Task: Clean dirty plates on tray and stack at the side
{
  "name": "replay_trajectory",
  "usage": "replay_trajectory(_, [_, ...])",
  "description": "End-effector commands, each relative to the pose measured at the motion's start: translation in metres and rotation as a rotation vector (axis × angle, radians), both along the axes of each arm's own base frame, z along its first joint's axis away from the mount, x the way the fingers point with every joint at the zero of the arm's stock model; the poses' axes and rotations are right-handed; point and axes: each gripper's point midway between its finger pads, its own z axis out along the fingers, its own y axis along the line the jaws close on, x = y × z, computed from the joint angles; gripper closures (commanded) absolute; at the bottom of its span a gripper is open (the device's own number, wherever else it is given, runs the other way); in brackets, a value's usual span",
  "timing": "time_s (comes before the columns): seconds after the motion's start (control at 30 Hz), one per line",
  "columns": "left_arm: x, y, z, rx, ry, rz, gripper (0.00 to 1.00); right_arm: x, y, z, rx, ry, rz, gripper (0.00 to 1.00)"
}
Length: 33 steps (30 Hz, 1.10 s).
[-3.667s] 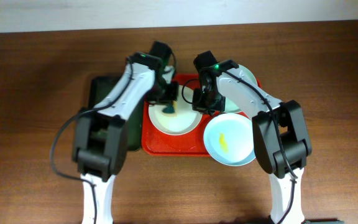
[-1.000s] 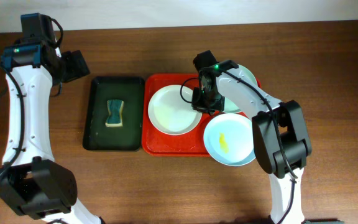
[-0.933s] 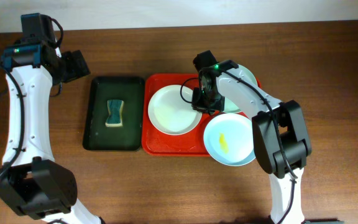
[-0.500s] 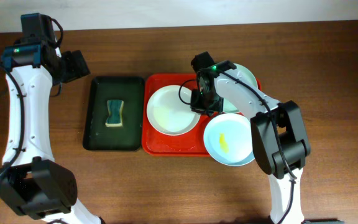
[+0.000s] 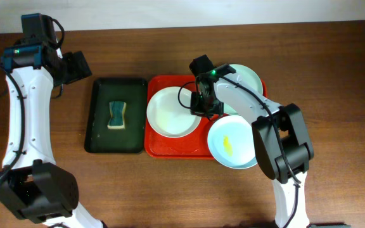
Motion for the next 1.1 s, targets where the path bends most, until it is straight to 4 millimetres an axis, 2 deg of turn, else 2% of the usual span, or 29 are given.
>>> replay_trajectory(0.0, [0.001,-0.002,0.005,-0.012,-0.016,0.006,0.01,-0.007,-0.012,-0.009,-0.023,0.050,-0.022,0.96])
replay_trajectory(0.1, [0.001,-0.002,0.005,-0.012,-0.016,0.006,0.01,-0.011,-0.021,-0.002,0.019,0.101,-0.047,0.96])
replay_trajectory(0.23, [0.001,-0.002,0.005,-0.012,-0.016,0.006,0.01,-0.013,-0.007,0.019,0.194,0.104,0.059,0.96])
replay_trajectory(0.43, [0.001,-0.002,0.005,-0.012,-0.016,0.006,0.01,-0.010,-0.008,0.043,0.207,0.053,0.085,0.96])
replay_trajectory(0.67, [0.001,-0.002,0.005,-0.012,-0.016,0.006,0.01,-0.009,-0.007,0.083,0.232,-0.035,0.112,0.96])
replay_trajectory(0.83, [0.001,-0.002,0.005,-0.012,-0.016,0.006,0.01,-0.010,-0.006,0.095,0.248,-0.055,0.116,0.96])
replay_trajectory(1.07, [0.001,-0.002,0.005,-0.012,-0.016,0.006,0.01,-0.003,0.018,0.107,0.357,-0.105,0.154,0.96])
